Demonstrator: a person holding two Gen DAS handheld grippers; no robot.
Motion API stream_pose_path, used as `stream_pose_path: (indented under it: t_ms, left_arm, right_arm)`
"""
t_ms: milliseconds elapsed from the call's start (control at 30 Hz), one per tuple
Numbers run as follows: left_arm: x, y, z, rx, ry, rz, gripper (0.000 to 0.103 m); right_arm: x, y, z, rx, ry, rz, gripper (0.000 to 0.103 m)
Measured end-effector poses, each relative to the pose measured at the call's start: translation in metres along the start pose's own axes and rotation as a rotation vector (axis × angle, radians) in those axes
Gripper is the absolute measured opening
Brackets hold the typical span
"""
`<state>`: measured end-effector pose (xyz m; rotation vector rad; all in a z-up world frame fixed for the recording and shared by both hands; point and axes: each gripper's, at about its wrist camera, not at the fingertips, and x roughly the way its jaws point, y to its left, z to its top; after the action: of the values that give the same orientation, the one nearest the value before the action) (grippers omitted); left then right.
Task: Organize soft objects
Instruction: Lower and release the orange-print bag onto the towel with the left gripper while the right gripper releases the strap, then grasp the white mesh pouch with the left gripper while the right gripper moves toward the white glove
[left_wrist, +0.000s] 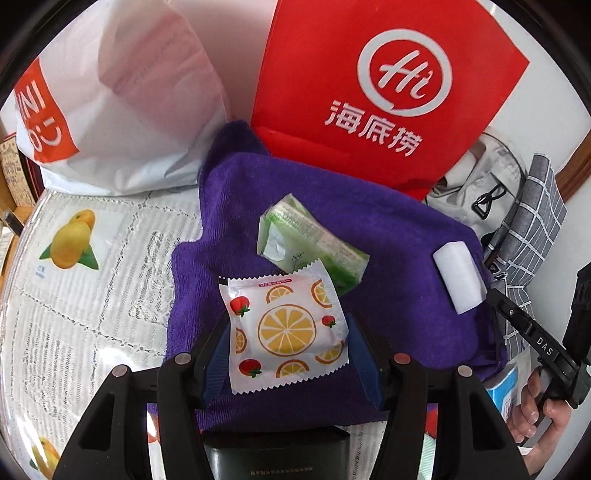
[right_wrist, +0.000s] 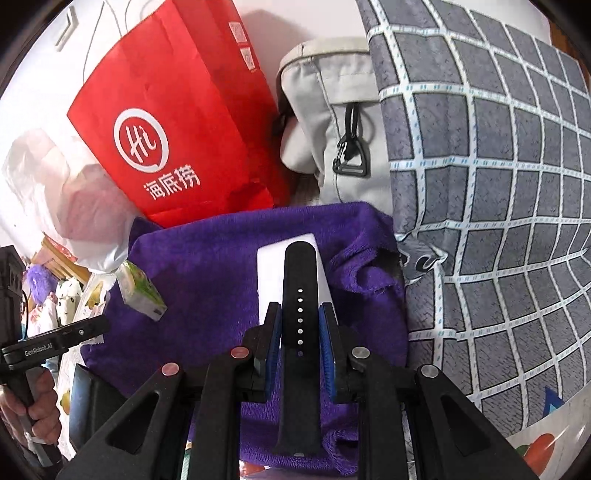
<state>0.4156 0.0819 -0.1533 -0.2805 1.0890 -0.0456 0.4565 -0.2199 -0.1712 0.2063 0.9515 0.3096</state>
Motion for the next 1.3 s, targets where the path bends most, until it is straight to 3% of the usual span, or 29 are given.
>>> stream_pose_path:
  t_ms: [533,667,733,800,900,1067,1300]
  left_arm:
    - [0.022,0.005,0.001,-0.018,0.042,0.011,0.057]
    - [0.022,0.004,0.002,-0.015,0.042,-0.011,0.060]
    - [0.022,0.002,0.003,-0.015,0.045,-0.018,0.068]
    - [0.018,0.001,0.002,-0.014,0.032,-0.009,0.073]
    - [0.012,0.003,0.002,-0.024,0.021,-0.004,0.073]
    - [-0.007,0.007,-0.003,-0.030,0.003,0.009,0.073]
    - [-0.050,0.021,-0.031,-0.019,-0.066,0.007,0.072]
  right_arm:
    - [-0.001,-0.004,-0.001,-0.001,0.011,-0.012,0.025]
    - [-0.006,-0.006,-0.001,0.001,0.001,-0.015,0.031]
    - [-0.010,-0.005,0.000,0.002,-0.006,-0.008,0.035]
    - [-0.014,-0.005,0.000,0.004,-0.011,-0.001,0.047]
    - [-0.025,0.002,0.000,-0.027,-0.032,-0.007,0.054]
    - [-0.044,0.025,-0.005,-0.121,-0.094,-0.089,0.068]
    - [-0.061,0.053,-0.030,-0.161,-0.087,-0.042,0.069]
